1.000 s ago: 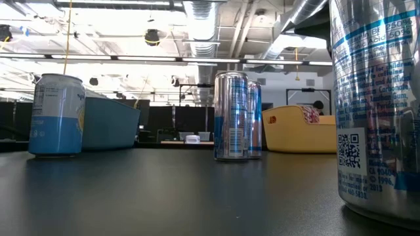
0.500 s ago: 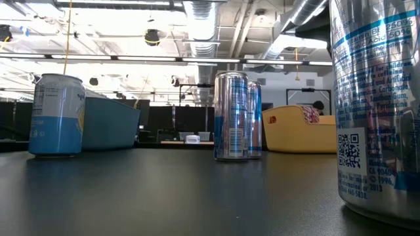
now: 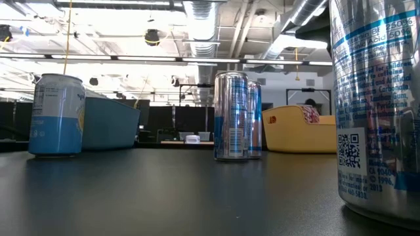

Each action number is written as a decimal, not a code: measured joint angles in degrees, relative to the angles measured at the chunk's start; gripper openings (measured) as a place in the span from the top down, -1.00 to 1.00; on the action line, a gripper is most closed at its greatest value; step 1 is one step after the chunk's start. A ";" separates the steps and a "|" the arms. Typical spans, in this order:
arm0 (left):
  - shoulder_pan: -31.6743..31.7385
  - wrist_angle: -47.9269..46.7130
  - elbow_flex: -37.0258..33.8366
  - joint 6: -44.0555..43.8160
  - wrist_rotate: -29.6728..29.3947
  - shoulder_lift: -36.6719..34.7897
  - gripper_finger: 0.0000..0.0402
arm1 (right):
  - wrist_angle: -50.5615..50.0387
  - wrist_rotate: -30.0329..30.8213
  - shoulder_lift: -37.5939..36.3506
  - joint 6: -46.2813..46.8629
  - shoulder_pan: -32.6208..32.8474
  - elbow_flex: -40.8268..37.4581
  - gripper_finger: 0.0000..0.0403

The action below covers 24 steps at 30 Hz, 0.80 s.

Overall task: Sort soda cans
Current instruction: Put the red soda can into the yellow bin

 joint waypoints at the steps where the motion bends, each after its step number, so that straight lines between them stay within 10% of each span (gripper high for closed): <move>1: 0.00 0.00 0.00 -0.02 -0.30 0.00 -0.99 | 0.00 0.00 0.00 0.00 0.00 0.00 0.78; 24: -1.14 5.62 -4.25 -0.77 -5.53 0.00 -0.99 | -0.01 -0.03 0.00 0.04 0.00 0.00 0.78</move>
